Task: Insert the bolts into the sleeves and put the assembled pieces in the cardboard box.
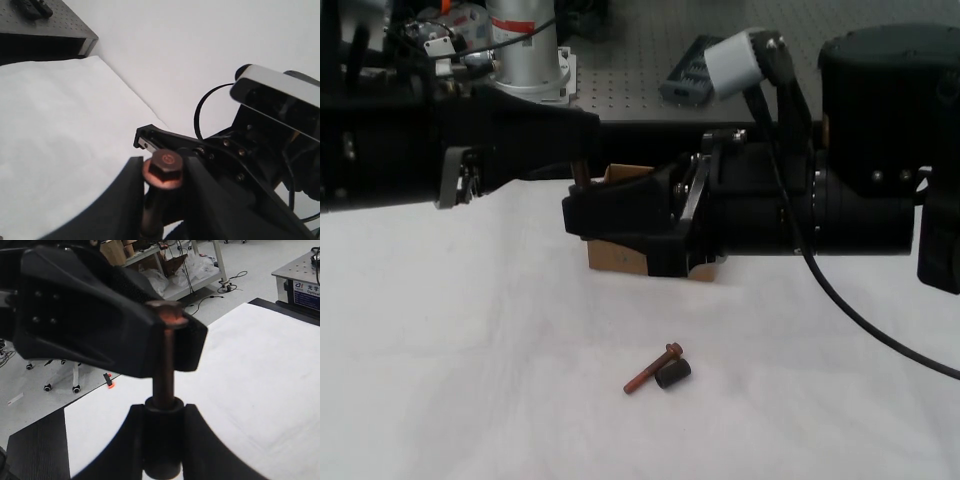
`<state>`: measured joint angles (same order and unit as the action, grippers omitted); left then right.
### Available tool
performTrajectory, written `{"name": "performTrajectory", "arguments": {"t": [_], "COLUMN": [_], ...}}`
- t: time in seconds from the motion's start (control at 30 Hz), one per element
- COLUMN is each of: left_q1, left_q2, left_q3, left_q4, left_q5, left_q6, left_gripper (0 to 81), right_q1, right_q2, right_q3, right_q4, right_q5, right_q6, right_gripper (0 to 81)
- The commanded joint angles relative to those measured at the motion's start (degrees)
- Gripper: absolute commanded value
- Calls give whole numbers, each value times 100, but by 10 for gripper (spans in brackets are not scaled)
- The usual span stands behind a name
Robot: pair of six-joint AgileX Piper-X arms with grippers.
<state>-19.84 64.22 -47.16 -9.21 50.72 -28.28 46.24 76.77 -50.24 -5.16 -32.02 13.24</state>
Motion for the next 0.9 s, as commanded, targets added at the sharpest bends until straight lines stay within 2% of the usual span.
{"name": "performTrajectory", "arguments": {"t": [0.0,0.1,0.33,0.4,0.53,0.67,0.87], "left_q1": [-94,-94,-94,-94,-94,-94,-94], "left_q2": [-353,-368,-368,-368,-368,-368,-368], "left_q3": [-72,-72,-72,-72,-72,-72,-72], "left_q4": [-342,-342,-17,73,103,103,103], "left_q5": [700,700,700,700,657,613,169], "left_q6": [200,200,377,446,560,647,647], "left_gripper": [143,195,193,162,11,6,6], "right_q1": [-26,-26,-14,-14,-25,-25,-13], "right_q2": [67,67,46,0,-105,-116,-116], "right_q3": [-22,-22,-84,-84,-84,-84,-84], "right_q4": [179,121,74,74,74,61,-48], "right_q5": [248,248,248,293,454,532,814], "right_q6": [80,79,-85,7,94,167,389], "right_gripper": [19,19,19,19,19,19,19]}}
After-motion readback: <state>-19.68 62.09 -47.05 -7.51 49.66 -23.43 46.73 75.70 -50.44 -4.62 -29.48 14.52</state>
